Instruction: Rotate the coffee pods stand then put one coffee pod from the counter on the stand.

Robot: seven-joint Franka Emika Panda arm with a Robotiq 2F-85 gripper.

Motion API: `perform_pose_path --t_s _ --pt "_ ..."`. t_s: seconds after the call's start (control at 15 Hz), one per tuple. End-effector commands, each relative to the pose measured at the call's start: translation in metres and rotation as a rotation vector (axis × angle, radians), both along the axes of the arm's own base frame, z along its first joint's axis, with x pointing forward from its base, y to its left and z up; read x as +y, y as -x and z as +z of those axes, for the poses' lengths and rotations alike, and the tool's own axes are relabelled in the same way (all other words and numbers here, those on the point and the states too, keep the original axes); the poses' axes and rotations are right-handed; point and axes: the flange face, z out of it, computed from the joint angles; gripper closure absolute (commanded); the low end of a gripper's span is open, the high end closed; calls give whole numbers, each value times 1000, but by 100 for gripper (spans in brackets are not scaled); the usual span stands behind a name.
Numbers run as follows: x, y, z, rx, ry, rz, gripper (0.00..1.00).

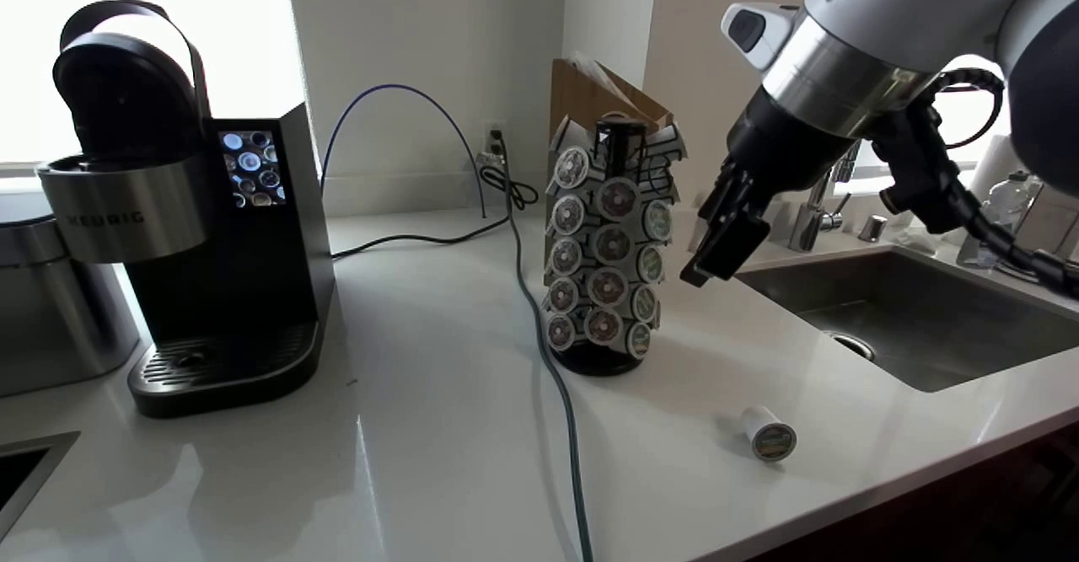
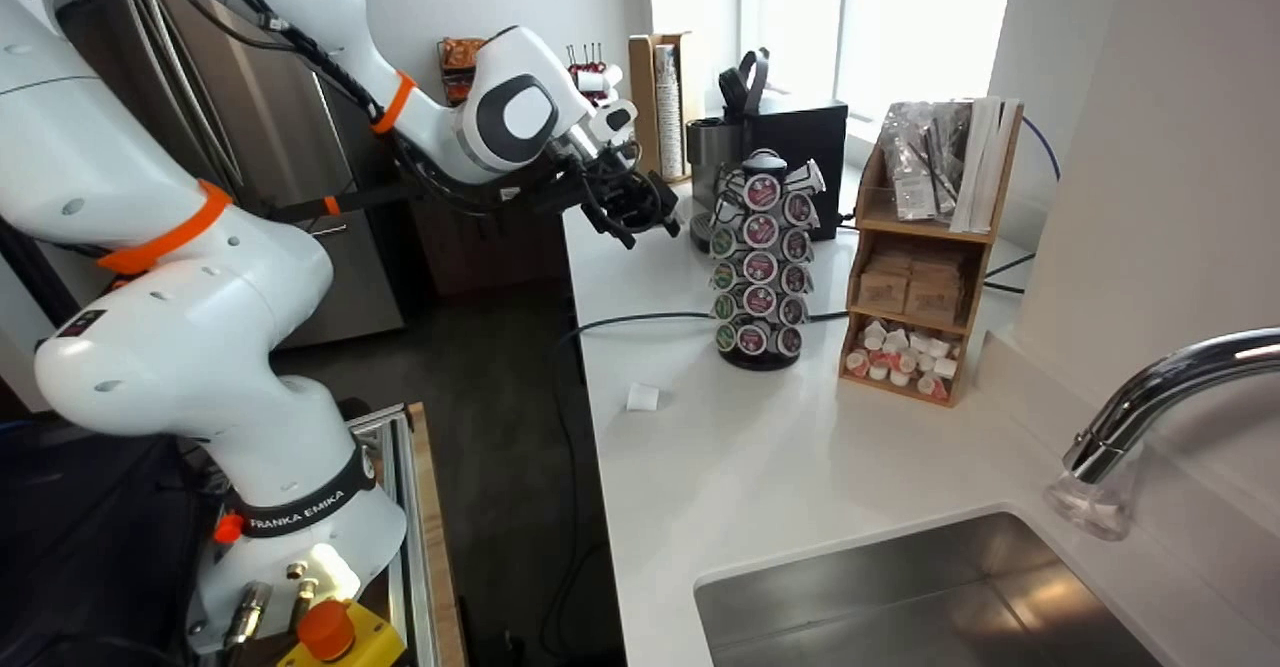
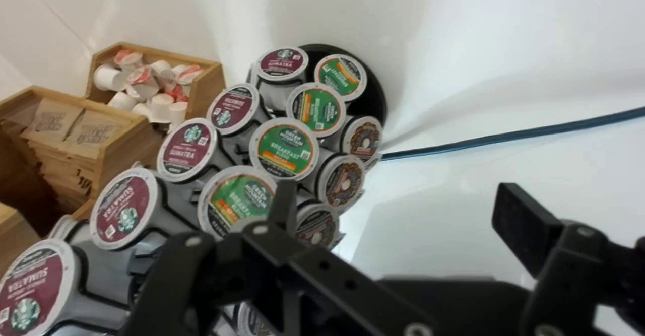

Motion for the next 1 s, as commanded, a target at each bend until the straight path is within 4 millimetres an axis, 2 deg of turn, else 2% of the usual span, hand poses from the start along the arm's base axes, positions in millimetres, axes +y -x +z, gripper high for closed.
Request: perform_pose_path --t_s 0.0,0.33,0.73,0.8,0.87,0.93 --pt "15 17 16 96 -130 -31 0" --pt "13 43 55 153 -268 -92 0" --pt "-1 67 104 204 -312 -180 0" --pt "-2 71 110 215 -333 -158 0" --pt "-1 59 99 191 -304 -155 0" --pt "-2 63 106 192 -310 -152 0"
